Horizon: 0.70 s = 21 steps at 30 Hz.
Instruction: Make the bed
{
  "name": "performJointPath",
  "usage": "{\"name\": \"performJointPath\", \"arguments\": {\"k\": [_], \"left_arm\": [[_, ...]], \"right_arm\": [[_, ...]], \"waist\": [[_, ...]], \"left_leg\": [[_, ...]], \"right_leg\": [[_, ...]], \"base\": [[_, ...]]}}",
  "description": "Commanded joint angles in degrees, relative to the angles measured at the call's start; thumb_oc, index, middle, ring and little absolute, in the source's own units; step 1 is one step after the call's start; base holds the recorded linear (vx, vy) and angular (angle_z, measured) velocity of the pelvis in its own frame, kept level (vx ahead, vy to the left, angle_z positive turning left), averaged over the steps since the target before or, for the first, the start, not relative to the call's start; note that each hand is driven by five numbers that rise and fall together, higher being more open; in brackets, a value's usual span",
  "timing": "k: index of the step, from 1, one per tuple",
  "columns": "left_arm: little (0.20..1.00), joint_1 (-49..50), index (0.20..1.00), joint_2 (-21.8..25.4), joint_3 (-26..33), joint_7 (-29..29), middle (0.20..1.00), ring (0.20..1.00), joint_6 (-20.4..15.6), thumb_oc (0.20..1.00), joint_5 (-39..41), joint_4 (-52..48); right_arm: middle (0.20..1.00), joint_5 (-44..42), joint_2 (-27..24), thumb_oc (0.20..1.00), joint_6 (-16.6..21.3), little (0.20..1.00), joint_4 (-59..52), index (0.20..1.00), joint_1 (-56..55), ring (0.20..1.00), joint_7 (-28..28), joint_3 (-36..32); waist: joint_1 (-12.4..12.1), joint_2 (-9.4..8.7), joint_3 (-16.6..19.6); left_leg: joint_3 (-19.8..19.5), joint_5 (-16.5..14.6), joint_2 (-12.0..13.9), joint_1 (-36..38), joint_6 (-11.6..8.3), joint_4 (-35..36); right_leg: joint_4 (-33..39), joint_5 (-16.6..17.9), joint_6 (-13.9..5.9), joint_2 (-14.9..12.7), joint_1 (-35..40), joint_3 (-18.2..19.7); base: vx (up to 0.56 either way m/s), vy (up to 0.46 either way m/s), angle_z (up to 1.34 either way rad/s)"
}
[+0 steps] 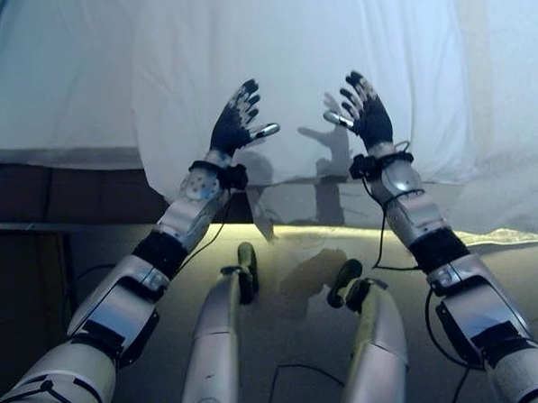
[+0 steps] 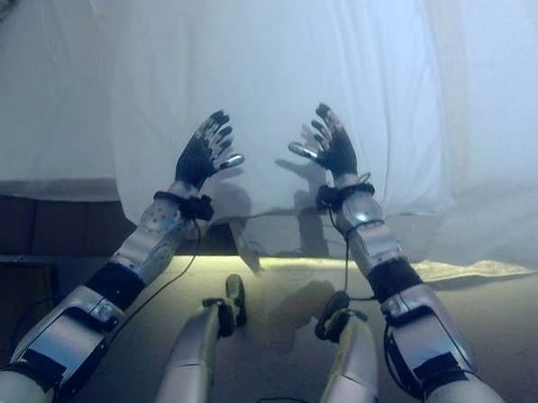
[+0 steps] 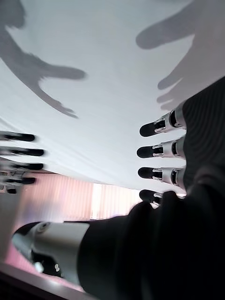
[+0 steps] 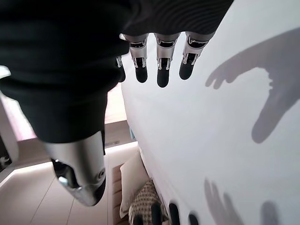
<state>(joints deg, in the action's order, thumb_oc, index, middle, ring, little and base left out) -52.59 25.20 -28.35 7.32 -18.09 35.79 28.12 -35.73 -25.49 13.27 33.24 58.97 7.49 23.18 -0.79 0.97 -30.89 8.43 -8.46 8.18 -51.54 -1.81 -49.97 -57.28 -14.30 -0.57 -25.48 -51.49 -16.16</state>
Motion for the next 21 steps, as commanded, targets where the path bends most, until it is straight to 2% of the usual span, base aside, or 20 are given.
{"name": "performJointPath", "arguments": {"k": [1,8,13,15,16,17,19,21], "left_arm": [[1.000,-4.5,1.000,-1.6,0.6,1.0,1.000,1.000,-3.9,1.000,2.8,-3.5],[1.000,-10.2,1.000,-2.7,-0.3,2.8,1.000,1.000,-4.6,1.000,3.6,0.4],[1.000,-12.8,1.000,-1.0,0.1,4.3,1.000,1.000,-4.5,1.000,3.6,4.3],[1.000,-12.2,1.000,2.1,1.3,5.1,1.000,1.000,-3.7,1.000,3.5,8.9],[1.000,-12.2,1.000,2.1,1.3,5.0,1.000,1.000,-3.8,1.000,3.5,9.0],[1.000,-10.5,1.000,4.0,3.7,6.1,1.000,1.000,-2.7,1.000,4.2,13.4],[1.000,-9.4,1.000,4.7,5.0,6.1,1.000,1.000,-2.5,1.000,5.3,15.1],[1.000,-6.5,1.000,7.0,8.4,5.6,1.000,1.000,-0.1,1.000,7.1,23.9]], "right_arm": [[1.000,-2.2,-0.1,1.000,3.6,1.000,-1.2,1.000,5.1,1.000,-0.4,0.9],[1.000,-3.2,-0.5,1.000,3.9,1.000,1.8,1.000,10.6,1.000,-0.5,3.8],[1.000,-3.8,-1.1,1.000,3.5,1.000,5.6,1.000,13.5,1.000,-0.3,5.4],[1.000,-3.2,-2.9,1.000,2.2,1.000,11.5,1.000,14.3,1.000,0.6,5.8],[1.000,-3.2,-2.8,1.000,2.3,1.000,11.5,1.000,14.4,1.000,0.6,5.8],[1.000,-3.3,-4.0,1.000,1.3,1.000,15.3,1.000,13.5,1.000,1.3,4.4],[1.000,-2.9,-4.6,1.000,1.0,1.000,17.8,1.000,13.2,1.000,1.8,3.9],[1.000,-0.5,-6.9,1.000,-1.4,1.000,27.0,1.000,11.7,1.000,2.9,1.8]], "waist": [[-0.7,0.32,1.2],[-0.9,-0.26,1.1],[-0.9,-0.69,1.1],[-1.0,-0.87,1.1],[-1.0,-0.90,1.1],[-1.1,-1.02,1.1],[-1.0,-1.06,1.1],[-1.1,-1.08,1.1]], "left_leg": [[1.7,-8.3,-2.2,-1.0,2.28,-6.0],[0.0,-10.8,-1.0,-9.7,2.95,-14.3],[-1.0,-11.5,-0.8,-13.3,3.14,-17.3],[-1.5,-12.1,-0.7,-15.6,3.07,-19.2],[-1.4,-12.2,-0.7,-15.7,3.07,-19.3],[-1.6,-12.6,-0.7,-16.8,3.13,-20.2],[-1.5,-12.9,-0.6,-17.3,3.18,-20.9],[-1.5,-13.3,-0.8,-18.9,3.31,-22.2]], "right_leg": [[-2.0,-2.1,-3.35,0.7,-1.9,1.5],[-10.5,-5.7,-1.95,0.2,-11.1,3.1],[-13.6,-6.9,-1.46,0.4,-14.9,3.7],[-15.7,-7.7,-1.23,0.5,-17.3,4.2],[-15.8,-7.8,-1.23,0.5,-17.4,4.3],[-16.5,-8.1,-1.09,0.5,-18.5,4.3],[-17.1,-8.5,-1.02,0.6,-19.2,4.5],[-18.6,-9.0,-0.86,0.7,-20.9,4.7]], "base": [[-0.03,-0.024,0.11],[0.01,-0.036,0.01],[0.03,-0.032,-0.04],[0.00,0.000,0.00],[0.04,-0.028,0.00],[0.00,0.000,0.00],[0.03,-0.017,0.00],[0.04,-0.014,0.01]]}}
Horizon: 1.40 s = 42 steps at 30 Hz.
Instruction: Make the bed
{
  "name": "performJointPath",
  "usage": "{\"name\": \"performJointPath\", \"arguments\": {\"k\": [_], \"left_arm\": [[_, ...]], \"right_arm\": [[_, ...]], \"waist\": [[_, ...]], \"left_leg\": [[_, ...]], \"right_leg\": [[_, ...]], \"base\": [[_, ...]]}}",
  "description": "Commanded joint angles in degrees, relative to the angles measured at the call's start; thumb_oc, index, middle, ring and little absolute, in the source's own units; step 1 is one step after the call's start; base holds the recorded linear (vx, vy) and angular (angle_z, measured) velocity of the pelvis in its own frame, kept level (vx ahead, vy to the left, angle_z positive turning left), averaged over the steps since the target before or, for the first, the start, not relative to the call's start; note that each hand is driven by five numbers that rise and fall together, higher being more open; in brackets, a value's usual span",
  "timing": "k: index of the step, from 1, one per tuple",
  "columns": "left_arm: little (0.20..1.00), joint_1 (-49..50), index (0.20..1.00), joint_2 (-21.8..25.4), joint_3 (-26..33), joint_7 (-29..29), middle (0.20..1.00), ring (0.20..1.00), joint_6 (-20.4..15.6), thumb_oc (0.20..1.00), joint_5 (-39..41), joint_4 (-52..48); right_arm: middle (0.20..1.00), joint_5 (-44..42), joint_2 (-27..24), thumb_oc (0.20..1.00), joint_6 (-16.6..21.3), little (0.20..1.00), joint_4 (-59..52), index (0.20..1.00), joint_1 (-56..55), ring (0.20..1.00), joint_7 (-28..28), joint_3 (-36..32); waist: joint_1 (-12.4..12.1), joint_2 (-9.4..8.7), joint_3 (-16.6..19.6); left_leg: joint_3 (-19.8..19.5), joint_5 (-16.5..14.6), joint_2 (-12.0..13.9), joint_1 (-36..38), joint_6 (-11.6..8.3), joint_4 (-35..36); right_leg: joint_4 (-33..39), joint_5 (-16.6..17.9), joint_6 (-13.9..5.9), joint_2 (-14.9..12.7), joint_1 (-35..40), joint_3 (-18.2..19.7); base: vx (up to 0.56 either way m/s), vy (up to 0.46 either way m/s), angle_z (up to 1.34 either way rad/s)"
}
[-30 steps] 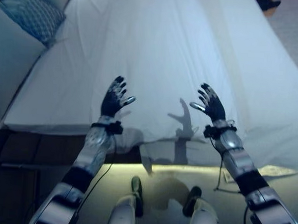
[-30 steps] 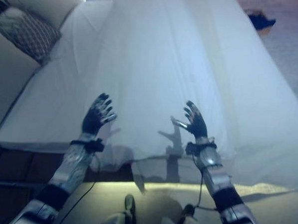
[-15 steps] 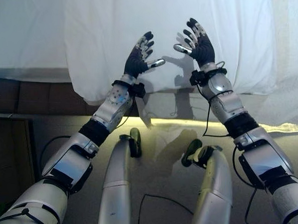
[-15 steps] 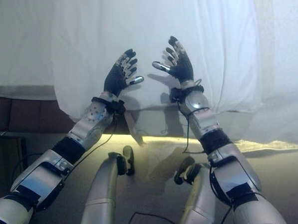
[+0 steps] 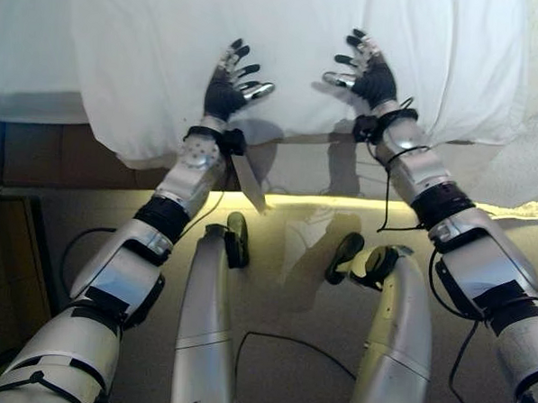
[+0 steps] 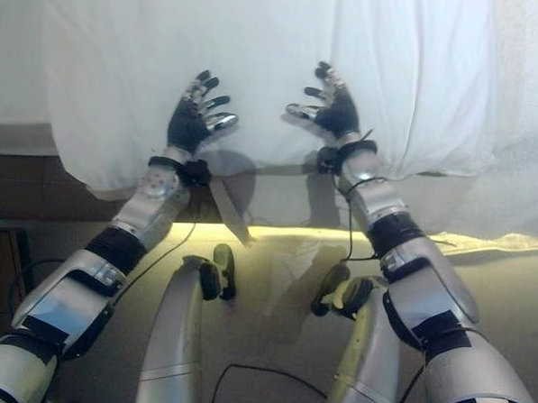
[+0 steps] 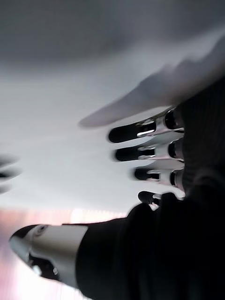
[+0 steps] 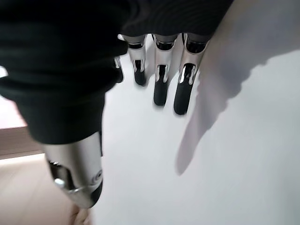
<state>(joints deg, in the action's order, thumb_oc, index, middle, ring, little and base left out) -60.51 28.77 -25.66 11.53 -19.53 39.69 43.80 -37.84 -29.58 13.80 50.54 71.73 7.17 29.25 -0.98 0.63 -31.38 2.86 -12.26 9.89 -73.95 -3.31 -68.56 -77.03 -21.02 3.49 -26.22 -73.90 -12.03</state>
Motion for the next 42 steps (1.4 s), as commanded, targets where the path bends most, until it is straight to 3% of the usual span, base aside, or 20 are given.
{"name": "performJointPath", "arguments": {"k": [1,7,11,21,22,32,38,42], "left_arm": [[1.000,1.7,1.000,4.3,6.2,1.1,1.000,1.000,1.6,1.000,3.1,10.1],[1.000,6.6,1.000,7.8,10.4,0.9,1.000,1.000,2.3,1.000,2.7,14.0],[1.000,14.2,1.000,12.6,15.9,0.2,1.000,1.000,2.3,1.000,1.0,16.2],[1.000,26.2,1.000,13.9,24.5,0.4,1.000,1.000,0.9,1.000,-1.2,15.2],[1.000,28.8,1.000,13.1,26.4,0.8,1.000,1.000,0.5,1.000,-1.5,14.7],[1.000,36.4,1.000,8.2,31.7,2.0,1.000,1.000,0.0,1.000,-1.3,15.2],[1.000,39.1,1.000,3.2,31.0,2.6,1.000,1.000,0.1,1.000,-2.4,12.4],[1.000,41.4,1.000,-0.1,28.1,4.1,1.000,1.000,1.0,1.000,-8.8,10.0]], "right_arm": [[1.000,2.0,-3.2,1.000,-2.3,1.000,11.7,1.000,-1.2,1.000,3.0,-4.6],[1.000,2.7,-6.6,1.000,-2.9,1.000,16.7,1.000,-3.8,1.000,3.8,-8.2],[1.000,3.0,-10.9,1.000,-2.2,1.000,16.3,1.000,-8.9,1.000,3.4,-11.6],[1.000,1.9,-15.2,1.000,-0.3,1.000,15.2,1.000,-20.7,1.000,4.7,-21.5],[1.000,2.0,-15.4,1.000,0.0,1.000,16.3,1.000,-24.3,1.000,5.5,-24.8],[1.000,4.1,-14.0,1.000,-0.5,1.000,22.1,1.000,-37.1,1.000,9.3,-34.8],[1.000,5.8,-11.6,1.000,-1.8,1.000,24.8,1.000,-40.7,1.000,9.4,-35.7],[1.000,7.8,-7.3,1.000,-2.1,1.000,22.5,1.000,-42.1,1.000,8.4,-33.1]], "waist": [[-0.9,-0.67,1.6],[-1.2,-0.27,1.6],[-1.4,-0.26,1.6],[-1.0,-0.79,1.6],[-0.9,-0.70,1.6],[-0.2,-0.60,1.6],[-0.2,-0.36,1.6],[-0.6,-0.37,1.6]], "left_leg": [[4.1,-9.7,-2.5,3.0,4.82,-4.1],[4.2,-10.7,-2.8,1.2,5.22,-6.0],[4.0,-11.5,-2.9,-0.4,5.51,-7.8],[4.2,-12.9,-3.2,-1.7,6.19,-9.7],[4.2,-13.1,-3.2,-2.1,6.33,-10.0],[4.3,-14.1,-3.3,-2.4,7.04,-11.1],[4.2,-14.1,-3.5,-1.6,7.27,-10.4],[4.0,-13.1,-3.1,2.6,7.20,-5.7]], "right_leg": [[0.6,-2.5,-4.88,1.5,1.0,0.8],[-1.5,-3.7,-4.65,1.2,-1.3,1.3],[-3.2,-4.6,-4.52,1.3,-3.0,1.7],[-4.9,-6.0,-4.23,1.1,-4.3,2.2],[-5.2,-6.1,-4.22,1.2,-4.7,2.3],[-6.4,-7.1,-3.83,1.1,-5.6,3.3],[-6.1,-7.3,-3.54,0.8,-4.7,3.1],[-1.5,-6.1,-3.76,0.5,0.0,1.4]], "base": [[0.00,0.000,0.00],[0.02,-0.002,-0.01],[0.02,0.000,0.00],[0.02,0.003,0.02],[0.03,0.010,0.08],[0.02,0.012,-0.03],[0.00,0.000,0.00],[-0.05,-0.016,0.01]]}}
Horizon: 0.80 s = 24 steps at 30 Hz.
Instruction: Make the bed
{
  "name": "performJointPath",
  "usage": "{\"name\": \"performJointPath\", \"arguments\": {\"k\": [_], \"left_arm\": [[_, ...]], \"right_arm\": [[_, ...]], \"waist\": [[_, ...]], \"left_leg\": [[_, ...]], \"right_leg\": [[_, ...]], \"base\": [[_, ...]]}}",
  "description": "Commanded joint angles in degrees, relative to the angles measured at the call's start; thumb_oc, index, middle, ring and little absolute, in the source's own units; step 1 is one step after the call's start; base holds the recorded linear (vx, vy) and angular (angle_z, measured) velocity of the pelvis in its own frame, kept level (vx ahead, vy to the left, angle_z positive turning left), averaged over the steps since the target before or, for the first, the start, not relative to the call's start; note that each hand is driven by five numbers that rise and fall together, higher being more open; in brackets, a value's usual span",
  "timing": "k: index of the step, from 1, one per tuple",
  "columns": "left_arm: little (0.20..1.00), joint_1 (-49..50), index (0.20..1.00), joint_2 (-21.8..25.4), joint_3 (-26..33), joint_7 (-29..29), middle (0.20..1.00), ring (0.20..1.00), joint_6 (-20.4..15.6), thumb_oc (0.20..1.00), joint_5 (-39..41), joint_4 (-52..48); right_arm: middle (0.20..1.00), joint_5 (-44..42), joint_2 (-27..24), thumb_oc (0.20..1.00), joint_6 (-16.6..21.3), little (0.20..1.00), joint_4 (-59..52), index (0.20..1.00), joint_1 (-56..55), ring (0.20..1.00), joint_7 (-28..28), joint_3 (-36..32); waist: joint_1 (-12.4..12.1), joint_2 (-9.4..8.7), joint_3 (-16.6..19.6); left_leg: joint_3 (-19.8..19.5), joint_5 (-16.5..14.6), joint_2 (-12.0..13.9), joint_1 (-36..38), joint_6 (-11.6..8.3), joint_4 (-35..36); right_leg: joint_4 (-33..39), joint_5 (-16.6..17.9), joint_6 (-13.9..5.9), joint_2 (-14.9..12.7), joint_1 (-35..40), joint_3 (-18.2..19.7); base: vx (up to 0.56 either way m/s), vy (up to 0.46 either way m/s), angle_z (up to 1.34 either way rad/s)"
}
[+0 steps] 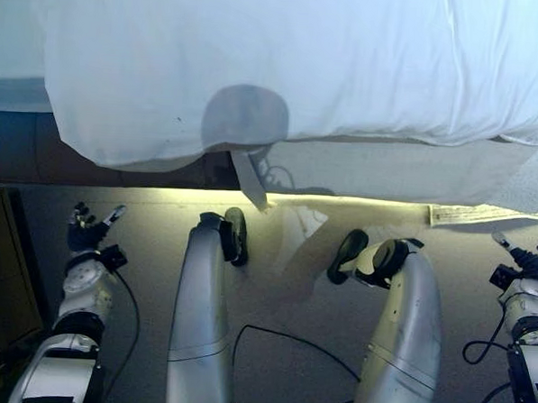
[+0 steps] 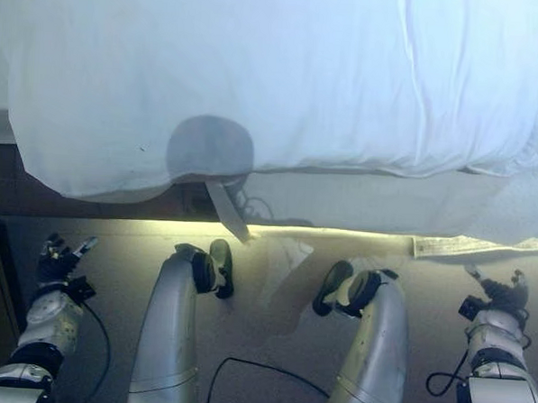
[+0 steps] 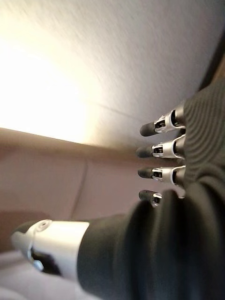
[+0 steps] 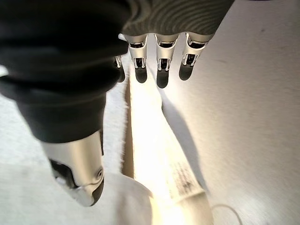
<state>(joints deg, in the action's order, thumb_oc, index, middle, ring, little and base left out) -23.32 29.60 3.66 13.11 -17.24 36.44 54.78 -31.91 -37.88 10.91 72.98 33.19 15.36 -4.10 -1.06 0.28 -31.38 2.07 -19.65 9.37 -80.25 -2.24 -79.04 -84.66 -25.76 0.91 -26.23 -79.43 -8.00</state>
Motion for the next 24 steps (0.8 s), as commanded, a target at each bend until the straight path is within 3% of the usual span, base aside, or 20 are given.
{"name": "performJointPath", "arguments": {"k": [1,3,5,6,7,9,16,17,21,24], "left_arm": [[1.000,4.9,1.000,-2.3,-2.7,3.0,1.000,1.000,-1.2,1.000,-8.5,-2.3],[1.000,5.5,1.000,-4.0,-5.9,1.8,1.000,1.000,-0.6,1.000,-12.7,0.6],[1.000,6.0,1.000,-5.3,-6.5,0.6,1.000,1.000,-0.3,1.000,-12.2,1.7],[1.000,7.5,1.000,-6.3,-7.1,-1.9,1.000,1.000,-0.4,1.000,-12.6,4.4],[1.000,7.8,1.000,-6.3,-7.1,-2.0,1.000,1.000,-0.5,1.000,-12.6,4.4],[1.000,9.7,1.000,-8.1,-7.5,-4.1,1.000,1.000,-0.3,1.000,-13.1,6.3],[1.000,18.7,1.000,-11.7,-9.1,-7.2,1.000,1.000,0.7,1.000,-25.8,11.5],[1.000,19.5,1.000,-11.8,-9.1,-7.7,1.000,1.000,1.0,1.000,-27.3,12.2],[1.000,24.0,1.000,-12.2,-10.2,-9.4,1.000,1.000,0.2,1.000,-34.4,11.9],[1.000,24.9,1.000,-13.1,-8.1,-8.2,1.000,1.000,0.5,1.000,-35.2,13.9]], "right_arm": [[1.000,2.7,2.9,1.000,0.8,1.000,-1.3,1.000,-4.4,1.000,-0.3,1.7],[1.000,6.7,6.9,1.000,0.8,1.000,-4.5,1.000,-5.1,1.000,-1.6,6.9],[1.000,8.1,8.6,1.000,0.9,1.000,-5.9,1.000,-6.0,1.000,-2.4,8.9],[1.000,10.0,10.4,1.000,0.9,1.000,-8.2,1.000,-8.0,1.000,-3.5,10.7],[1.000,10.1,10.5,1.000,0.9,1.000,-8.3,1.000,-8.3,1.000,-3.5,10.8],[1.000,12.3,12.7,1.000,0.6,1.000,-9.2,1.000,-11.2,1.000,-4.2,11.8],[1.000,19.6,19.3,1.000,-1.7,1.000,-3.6,1.000,-23.5,1.000,-7.8,11.4],[1.000,20.6,19.6,1.000,-2.1,1.000,-2.3,1.000,-24.6,1.000,-8.3,11.0],[1.000,25.8,21.0,1.000,-3.5,1.000,-0.8,1.000,-28.9,1.000,-9.3,11.8],[1.000,24.4,22.0,1.000,-3.6,1.000,0.4,1.000,-30.0,1.000,-9.0,9.7]], "waist": [[-0.7,-0.10,1.6],[-0.8,-0.79,1.6],[-0.6,-1.06,1.6],[-0.5,-1.70,1.6],[-0.5,-1.63,1.6],[-0.4,-2.24,2.0],[-1.4,-2.57,13.1],[-1.6,-2.50,14.8],[-2.1,-1.55,21.9],[-2.7,-1.61,25.3]], "left_leg": [[4.8,-5.0,-2.3,11.2,5.91,7.5],[4.9,-2.9,-1.5,18.2,5.23,14.9],[5.4,-1.7,-1.5,21.9,4.80,18.4],[6.0,0.3,-2.0,28.7,4.10,24.1],[5.9,0.6,-2.0,29.5,4.05,24.8],[6.4,2.9,-2.0,38.1,3.19,31.3],[7.7,13.4,-2.5,68.5,-0.85,60.6],[8.3,15.7,-2.6,70.2,-0.61,63.3],[9.0,23.3,-2.8,80.6,-3.55,75.7],[9.7,23.6,-3.4,83.6,-3.97,80.4]], "right_leg": [[8.9,-0.6,-1.41,0.6,8.2,-3.6],[17.1,2.0,-2.34,1.6,16.1,-5.8],[20.9,3.6,-2.79,2.2,20.1,-6.6],[26.5,5.4,-3.46,3.6,26.8,-7.8],[27.3,5.6,-3.47,3.8,27.7,-8.1],[34.2,8.1,-4.70,6.0,36.3,-9.9],[62.2,17.5,-8.64,11.0,68.9,-17.2],[65.4,19.2,-8.41,11.4,71.0,-18.7],[78.5,25.0,-10.80,14.7,81.3,-20.6],[84.2,27.4,-11.78,15.3,84.6,-21.2]], "base": [[-0.08,-0.034,0.01],[-0.13,-0.080,0.02],[-0.06,-0.085,0.00],[-0.02,-0.072,0.00],[0.01,-0.060,0.04],[0.08,-0.046,0.00],[0.24,-0.028,0.00],[0.12,0.010,0.07],[0.07,0.020,-0.03],[-0.02,0.010,-0.12]]}}
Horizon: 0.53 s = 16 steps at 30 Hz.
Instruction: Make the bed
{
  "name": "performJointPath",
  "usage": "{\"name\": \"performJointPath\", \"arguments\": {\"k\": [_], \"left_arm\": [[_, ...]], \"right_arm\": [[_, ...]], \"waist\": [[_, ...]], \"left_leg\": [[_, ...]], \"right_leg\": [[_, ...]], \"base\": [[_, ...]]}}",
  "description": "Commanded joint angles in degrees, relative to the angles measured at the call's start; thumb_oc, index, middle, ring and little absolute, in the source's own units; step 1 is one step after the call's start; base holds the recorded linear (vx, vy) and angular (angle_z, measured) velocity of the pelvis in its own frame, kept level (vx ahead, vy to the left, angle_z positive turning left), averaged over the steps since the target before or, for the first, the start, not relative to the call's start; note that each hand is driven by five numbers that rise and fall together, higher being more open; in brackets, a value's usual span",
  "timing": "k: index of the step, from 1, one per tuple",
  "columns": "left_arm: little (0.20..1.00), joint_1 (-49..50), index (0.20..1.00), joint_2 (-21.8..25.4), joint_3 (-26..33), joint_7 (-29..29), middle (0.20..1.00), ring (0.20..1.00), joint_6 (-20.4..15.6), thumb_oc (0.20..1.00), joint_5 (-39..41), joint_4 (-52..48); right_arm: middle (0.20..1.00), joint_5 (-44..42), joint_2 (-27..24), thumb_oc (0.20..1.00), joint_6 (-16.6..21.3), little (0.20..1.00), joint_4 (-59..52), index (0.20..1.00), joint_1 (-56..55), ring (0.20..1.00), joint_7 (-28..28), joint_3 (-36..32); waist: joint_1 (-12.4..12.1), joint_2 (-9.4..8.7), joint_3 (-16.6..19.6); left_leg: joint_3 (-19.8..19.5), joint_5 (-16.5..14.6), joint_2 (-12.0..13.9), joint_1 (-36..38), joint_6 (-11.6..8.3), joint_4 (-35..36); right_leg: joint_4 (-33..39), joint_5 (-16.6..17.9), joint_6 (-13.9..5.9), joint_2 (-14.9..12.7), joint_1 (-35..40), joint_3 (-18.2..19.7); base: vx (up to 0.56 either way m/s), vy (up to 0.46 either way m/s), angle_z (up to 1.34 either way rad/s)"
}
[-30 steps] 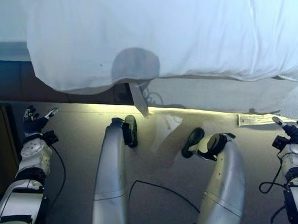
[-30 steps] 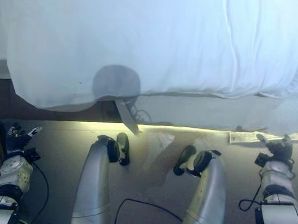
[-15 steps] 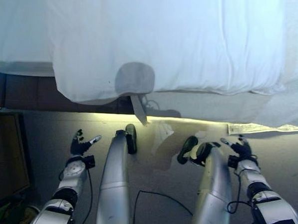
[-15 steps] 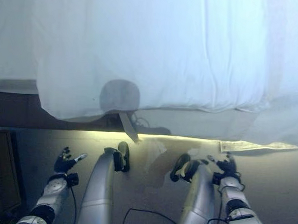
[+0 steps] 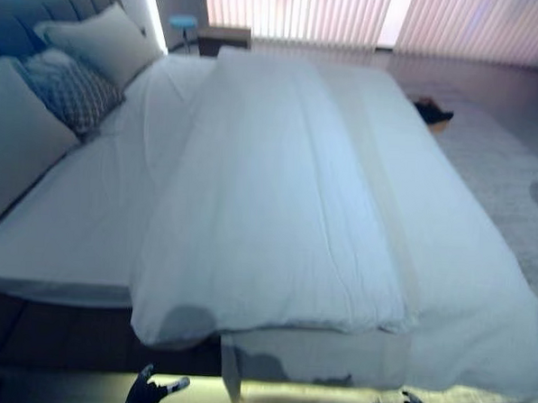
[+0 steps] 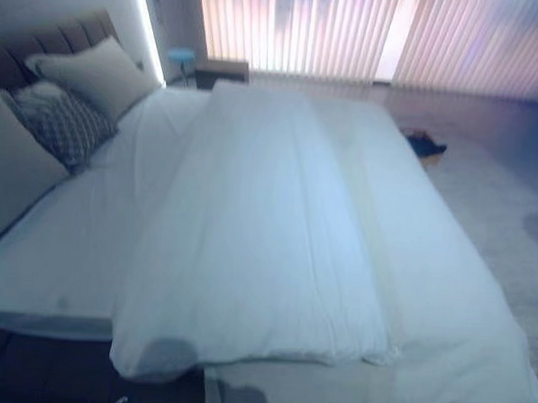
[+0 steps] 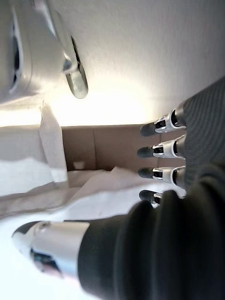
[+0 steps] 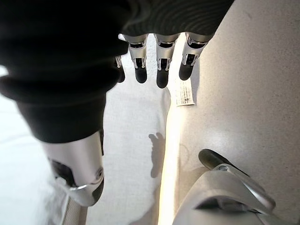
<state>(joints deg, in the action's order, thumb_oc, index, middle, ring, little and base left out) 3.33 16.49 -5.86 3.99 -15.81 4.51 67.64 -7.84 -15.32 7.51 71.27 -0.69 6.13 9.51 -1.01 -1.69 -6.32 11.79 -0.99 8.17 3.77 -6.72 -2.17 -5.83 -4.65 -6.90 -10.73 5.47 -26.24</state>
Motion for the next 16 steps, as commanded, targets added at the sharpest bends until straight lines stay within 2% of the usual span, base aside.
{"name": "performJointPath", "arguments": {"k": [1,6,16], "left_arm": [[1.000,-1.4,1.000,-0.5,2.4,1.1,1.000,1.000,-0.6,1.000,-2.4,1.8],[1.000,-1.3,1.000,-0.9,4.3,1.2,1.000,1.000,0.2,1.000,-2.3,5.2],[1.000,-1.1,1.000,-0.9,4.2,0.2,1.000,1.000,0.3,1.000,-3.1,5.9]], "right_arm": [[1.000,-0.3,-0.3,1.000,-0.2,1.000,2.2,1.000,3.9,1.000,0.3,-4.2],[1.000,-1.1,0.6,1.000,-0.3,1.000,3.2,1.000,3.6,1.000,0.2,-4.6],[1.000,-1.8,1.0,1.000,-0.7,1.000,4.4,1.000,3.0,1.000,-0.8,-5.2]], "waist": [[-2.9,0.46,1.1],[-3.9,0.41,3.5],[-4.7,0.08,4.7]], "left_leg": [[0.0,5.2,-2.4,0.0,0.43,4.4],[-0.6,4.8,-3.3,1.3,0.77,6.3],[-2.1,4.3,-3.9,1.8,1.27,6.1]], "right_leg": [[6.6,6.8,-4.22,-0.2,0.4,-3.3],[8.1,7.4,-4.34,-0.3,2.0,-3.6],[7.4,7.0,-4.05,-0.5,3.4,-4.2]], "base": [[-0.05,0.014,-0.06],[-0.04,0.018,0.00],[-0.02,0.012,0.11]]}}
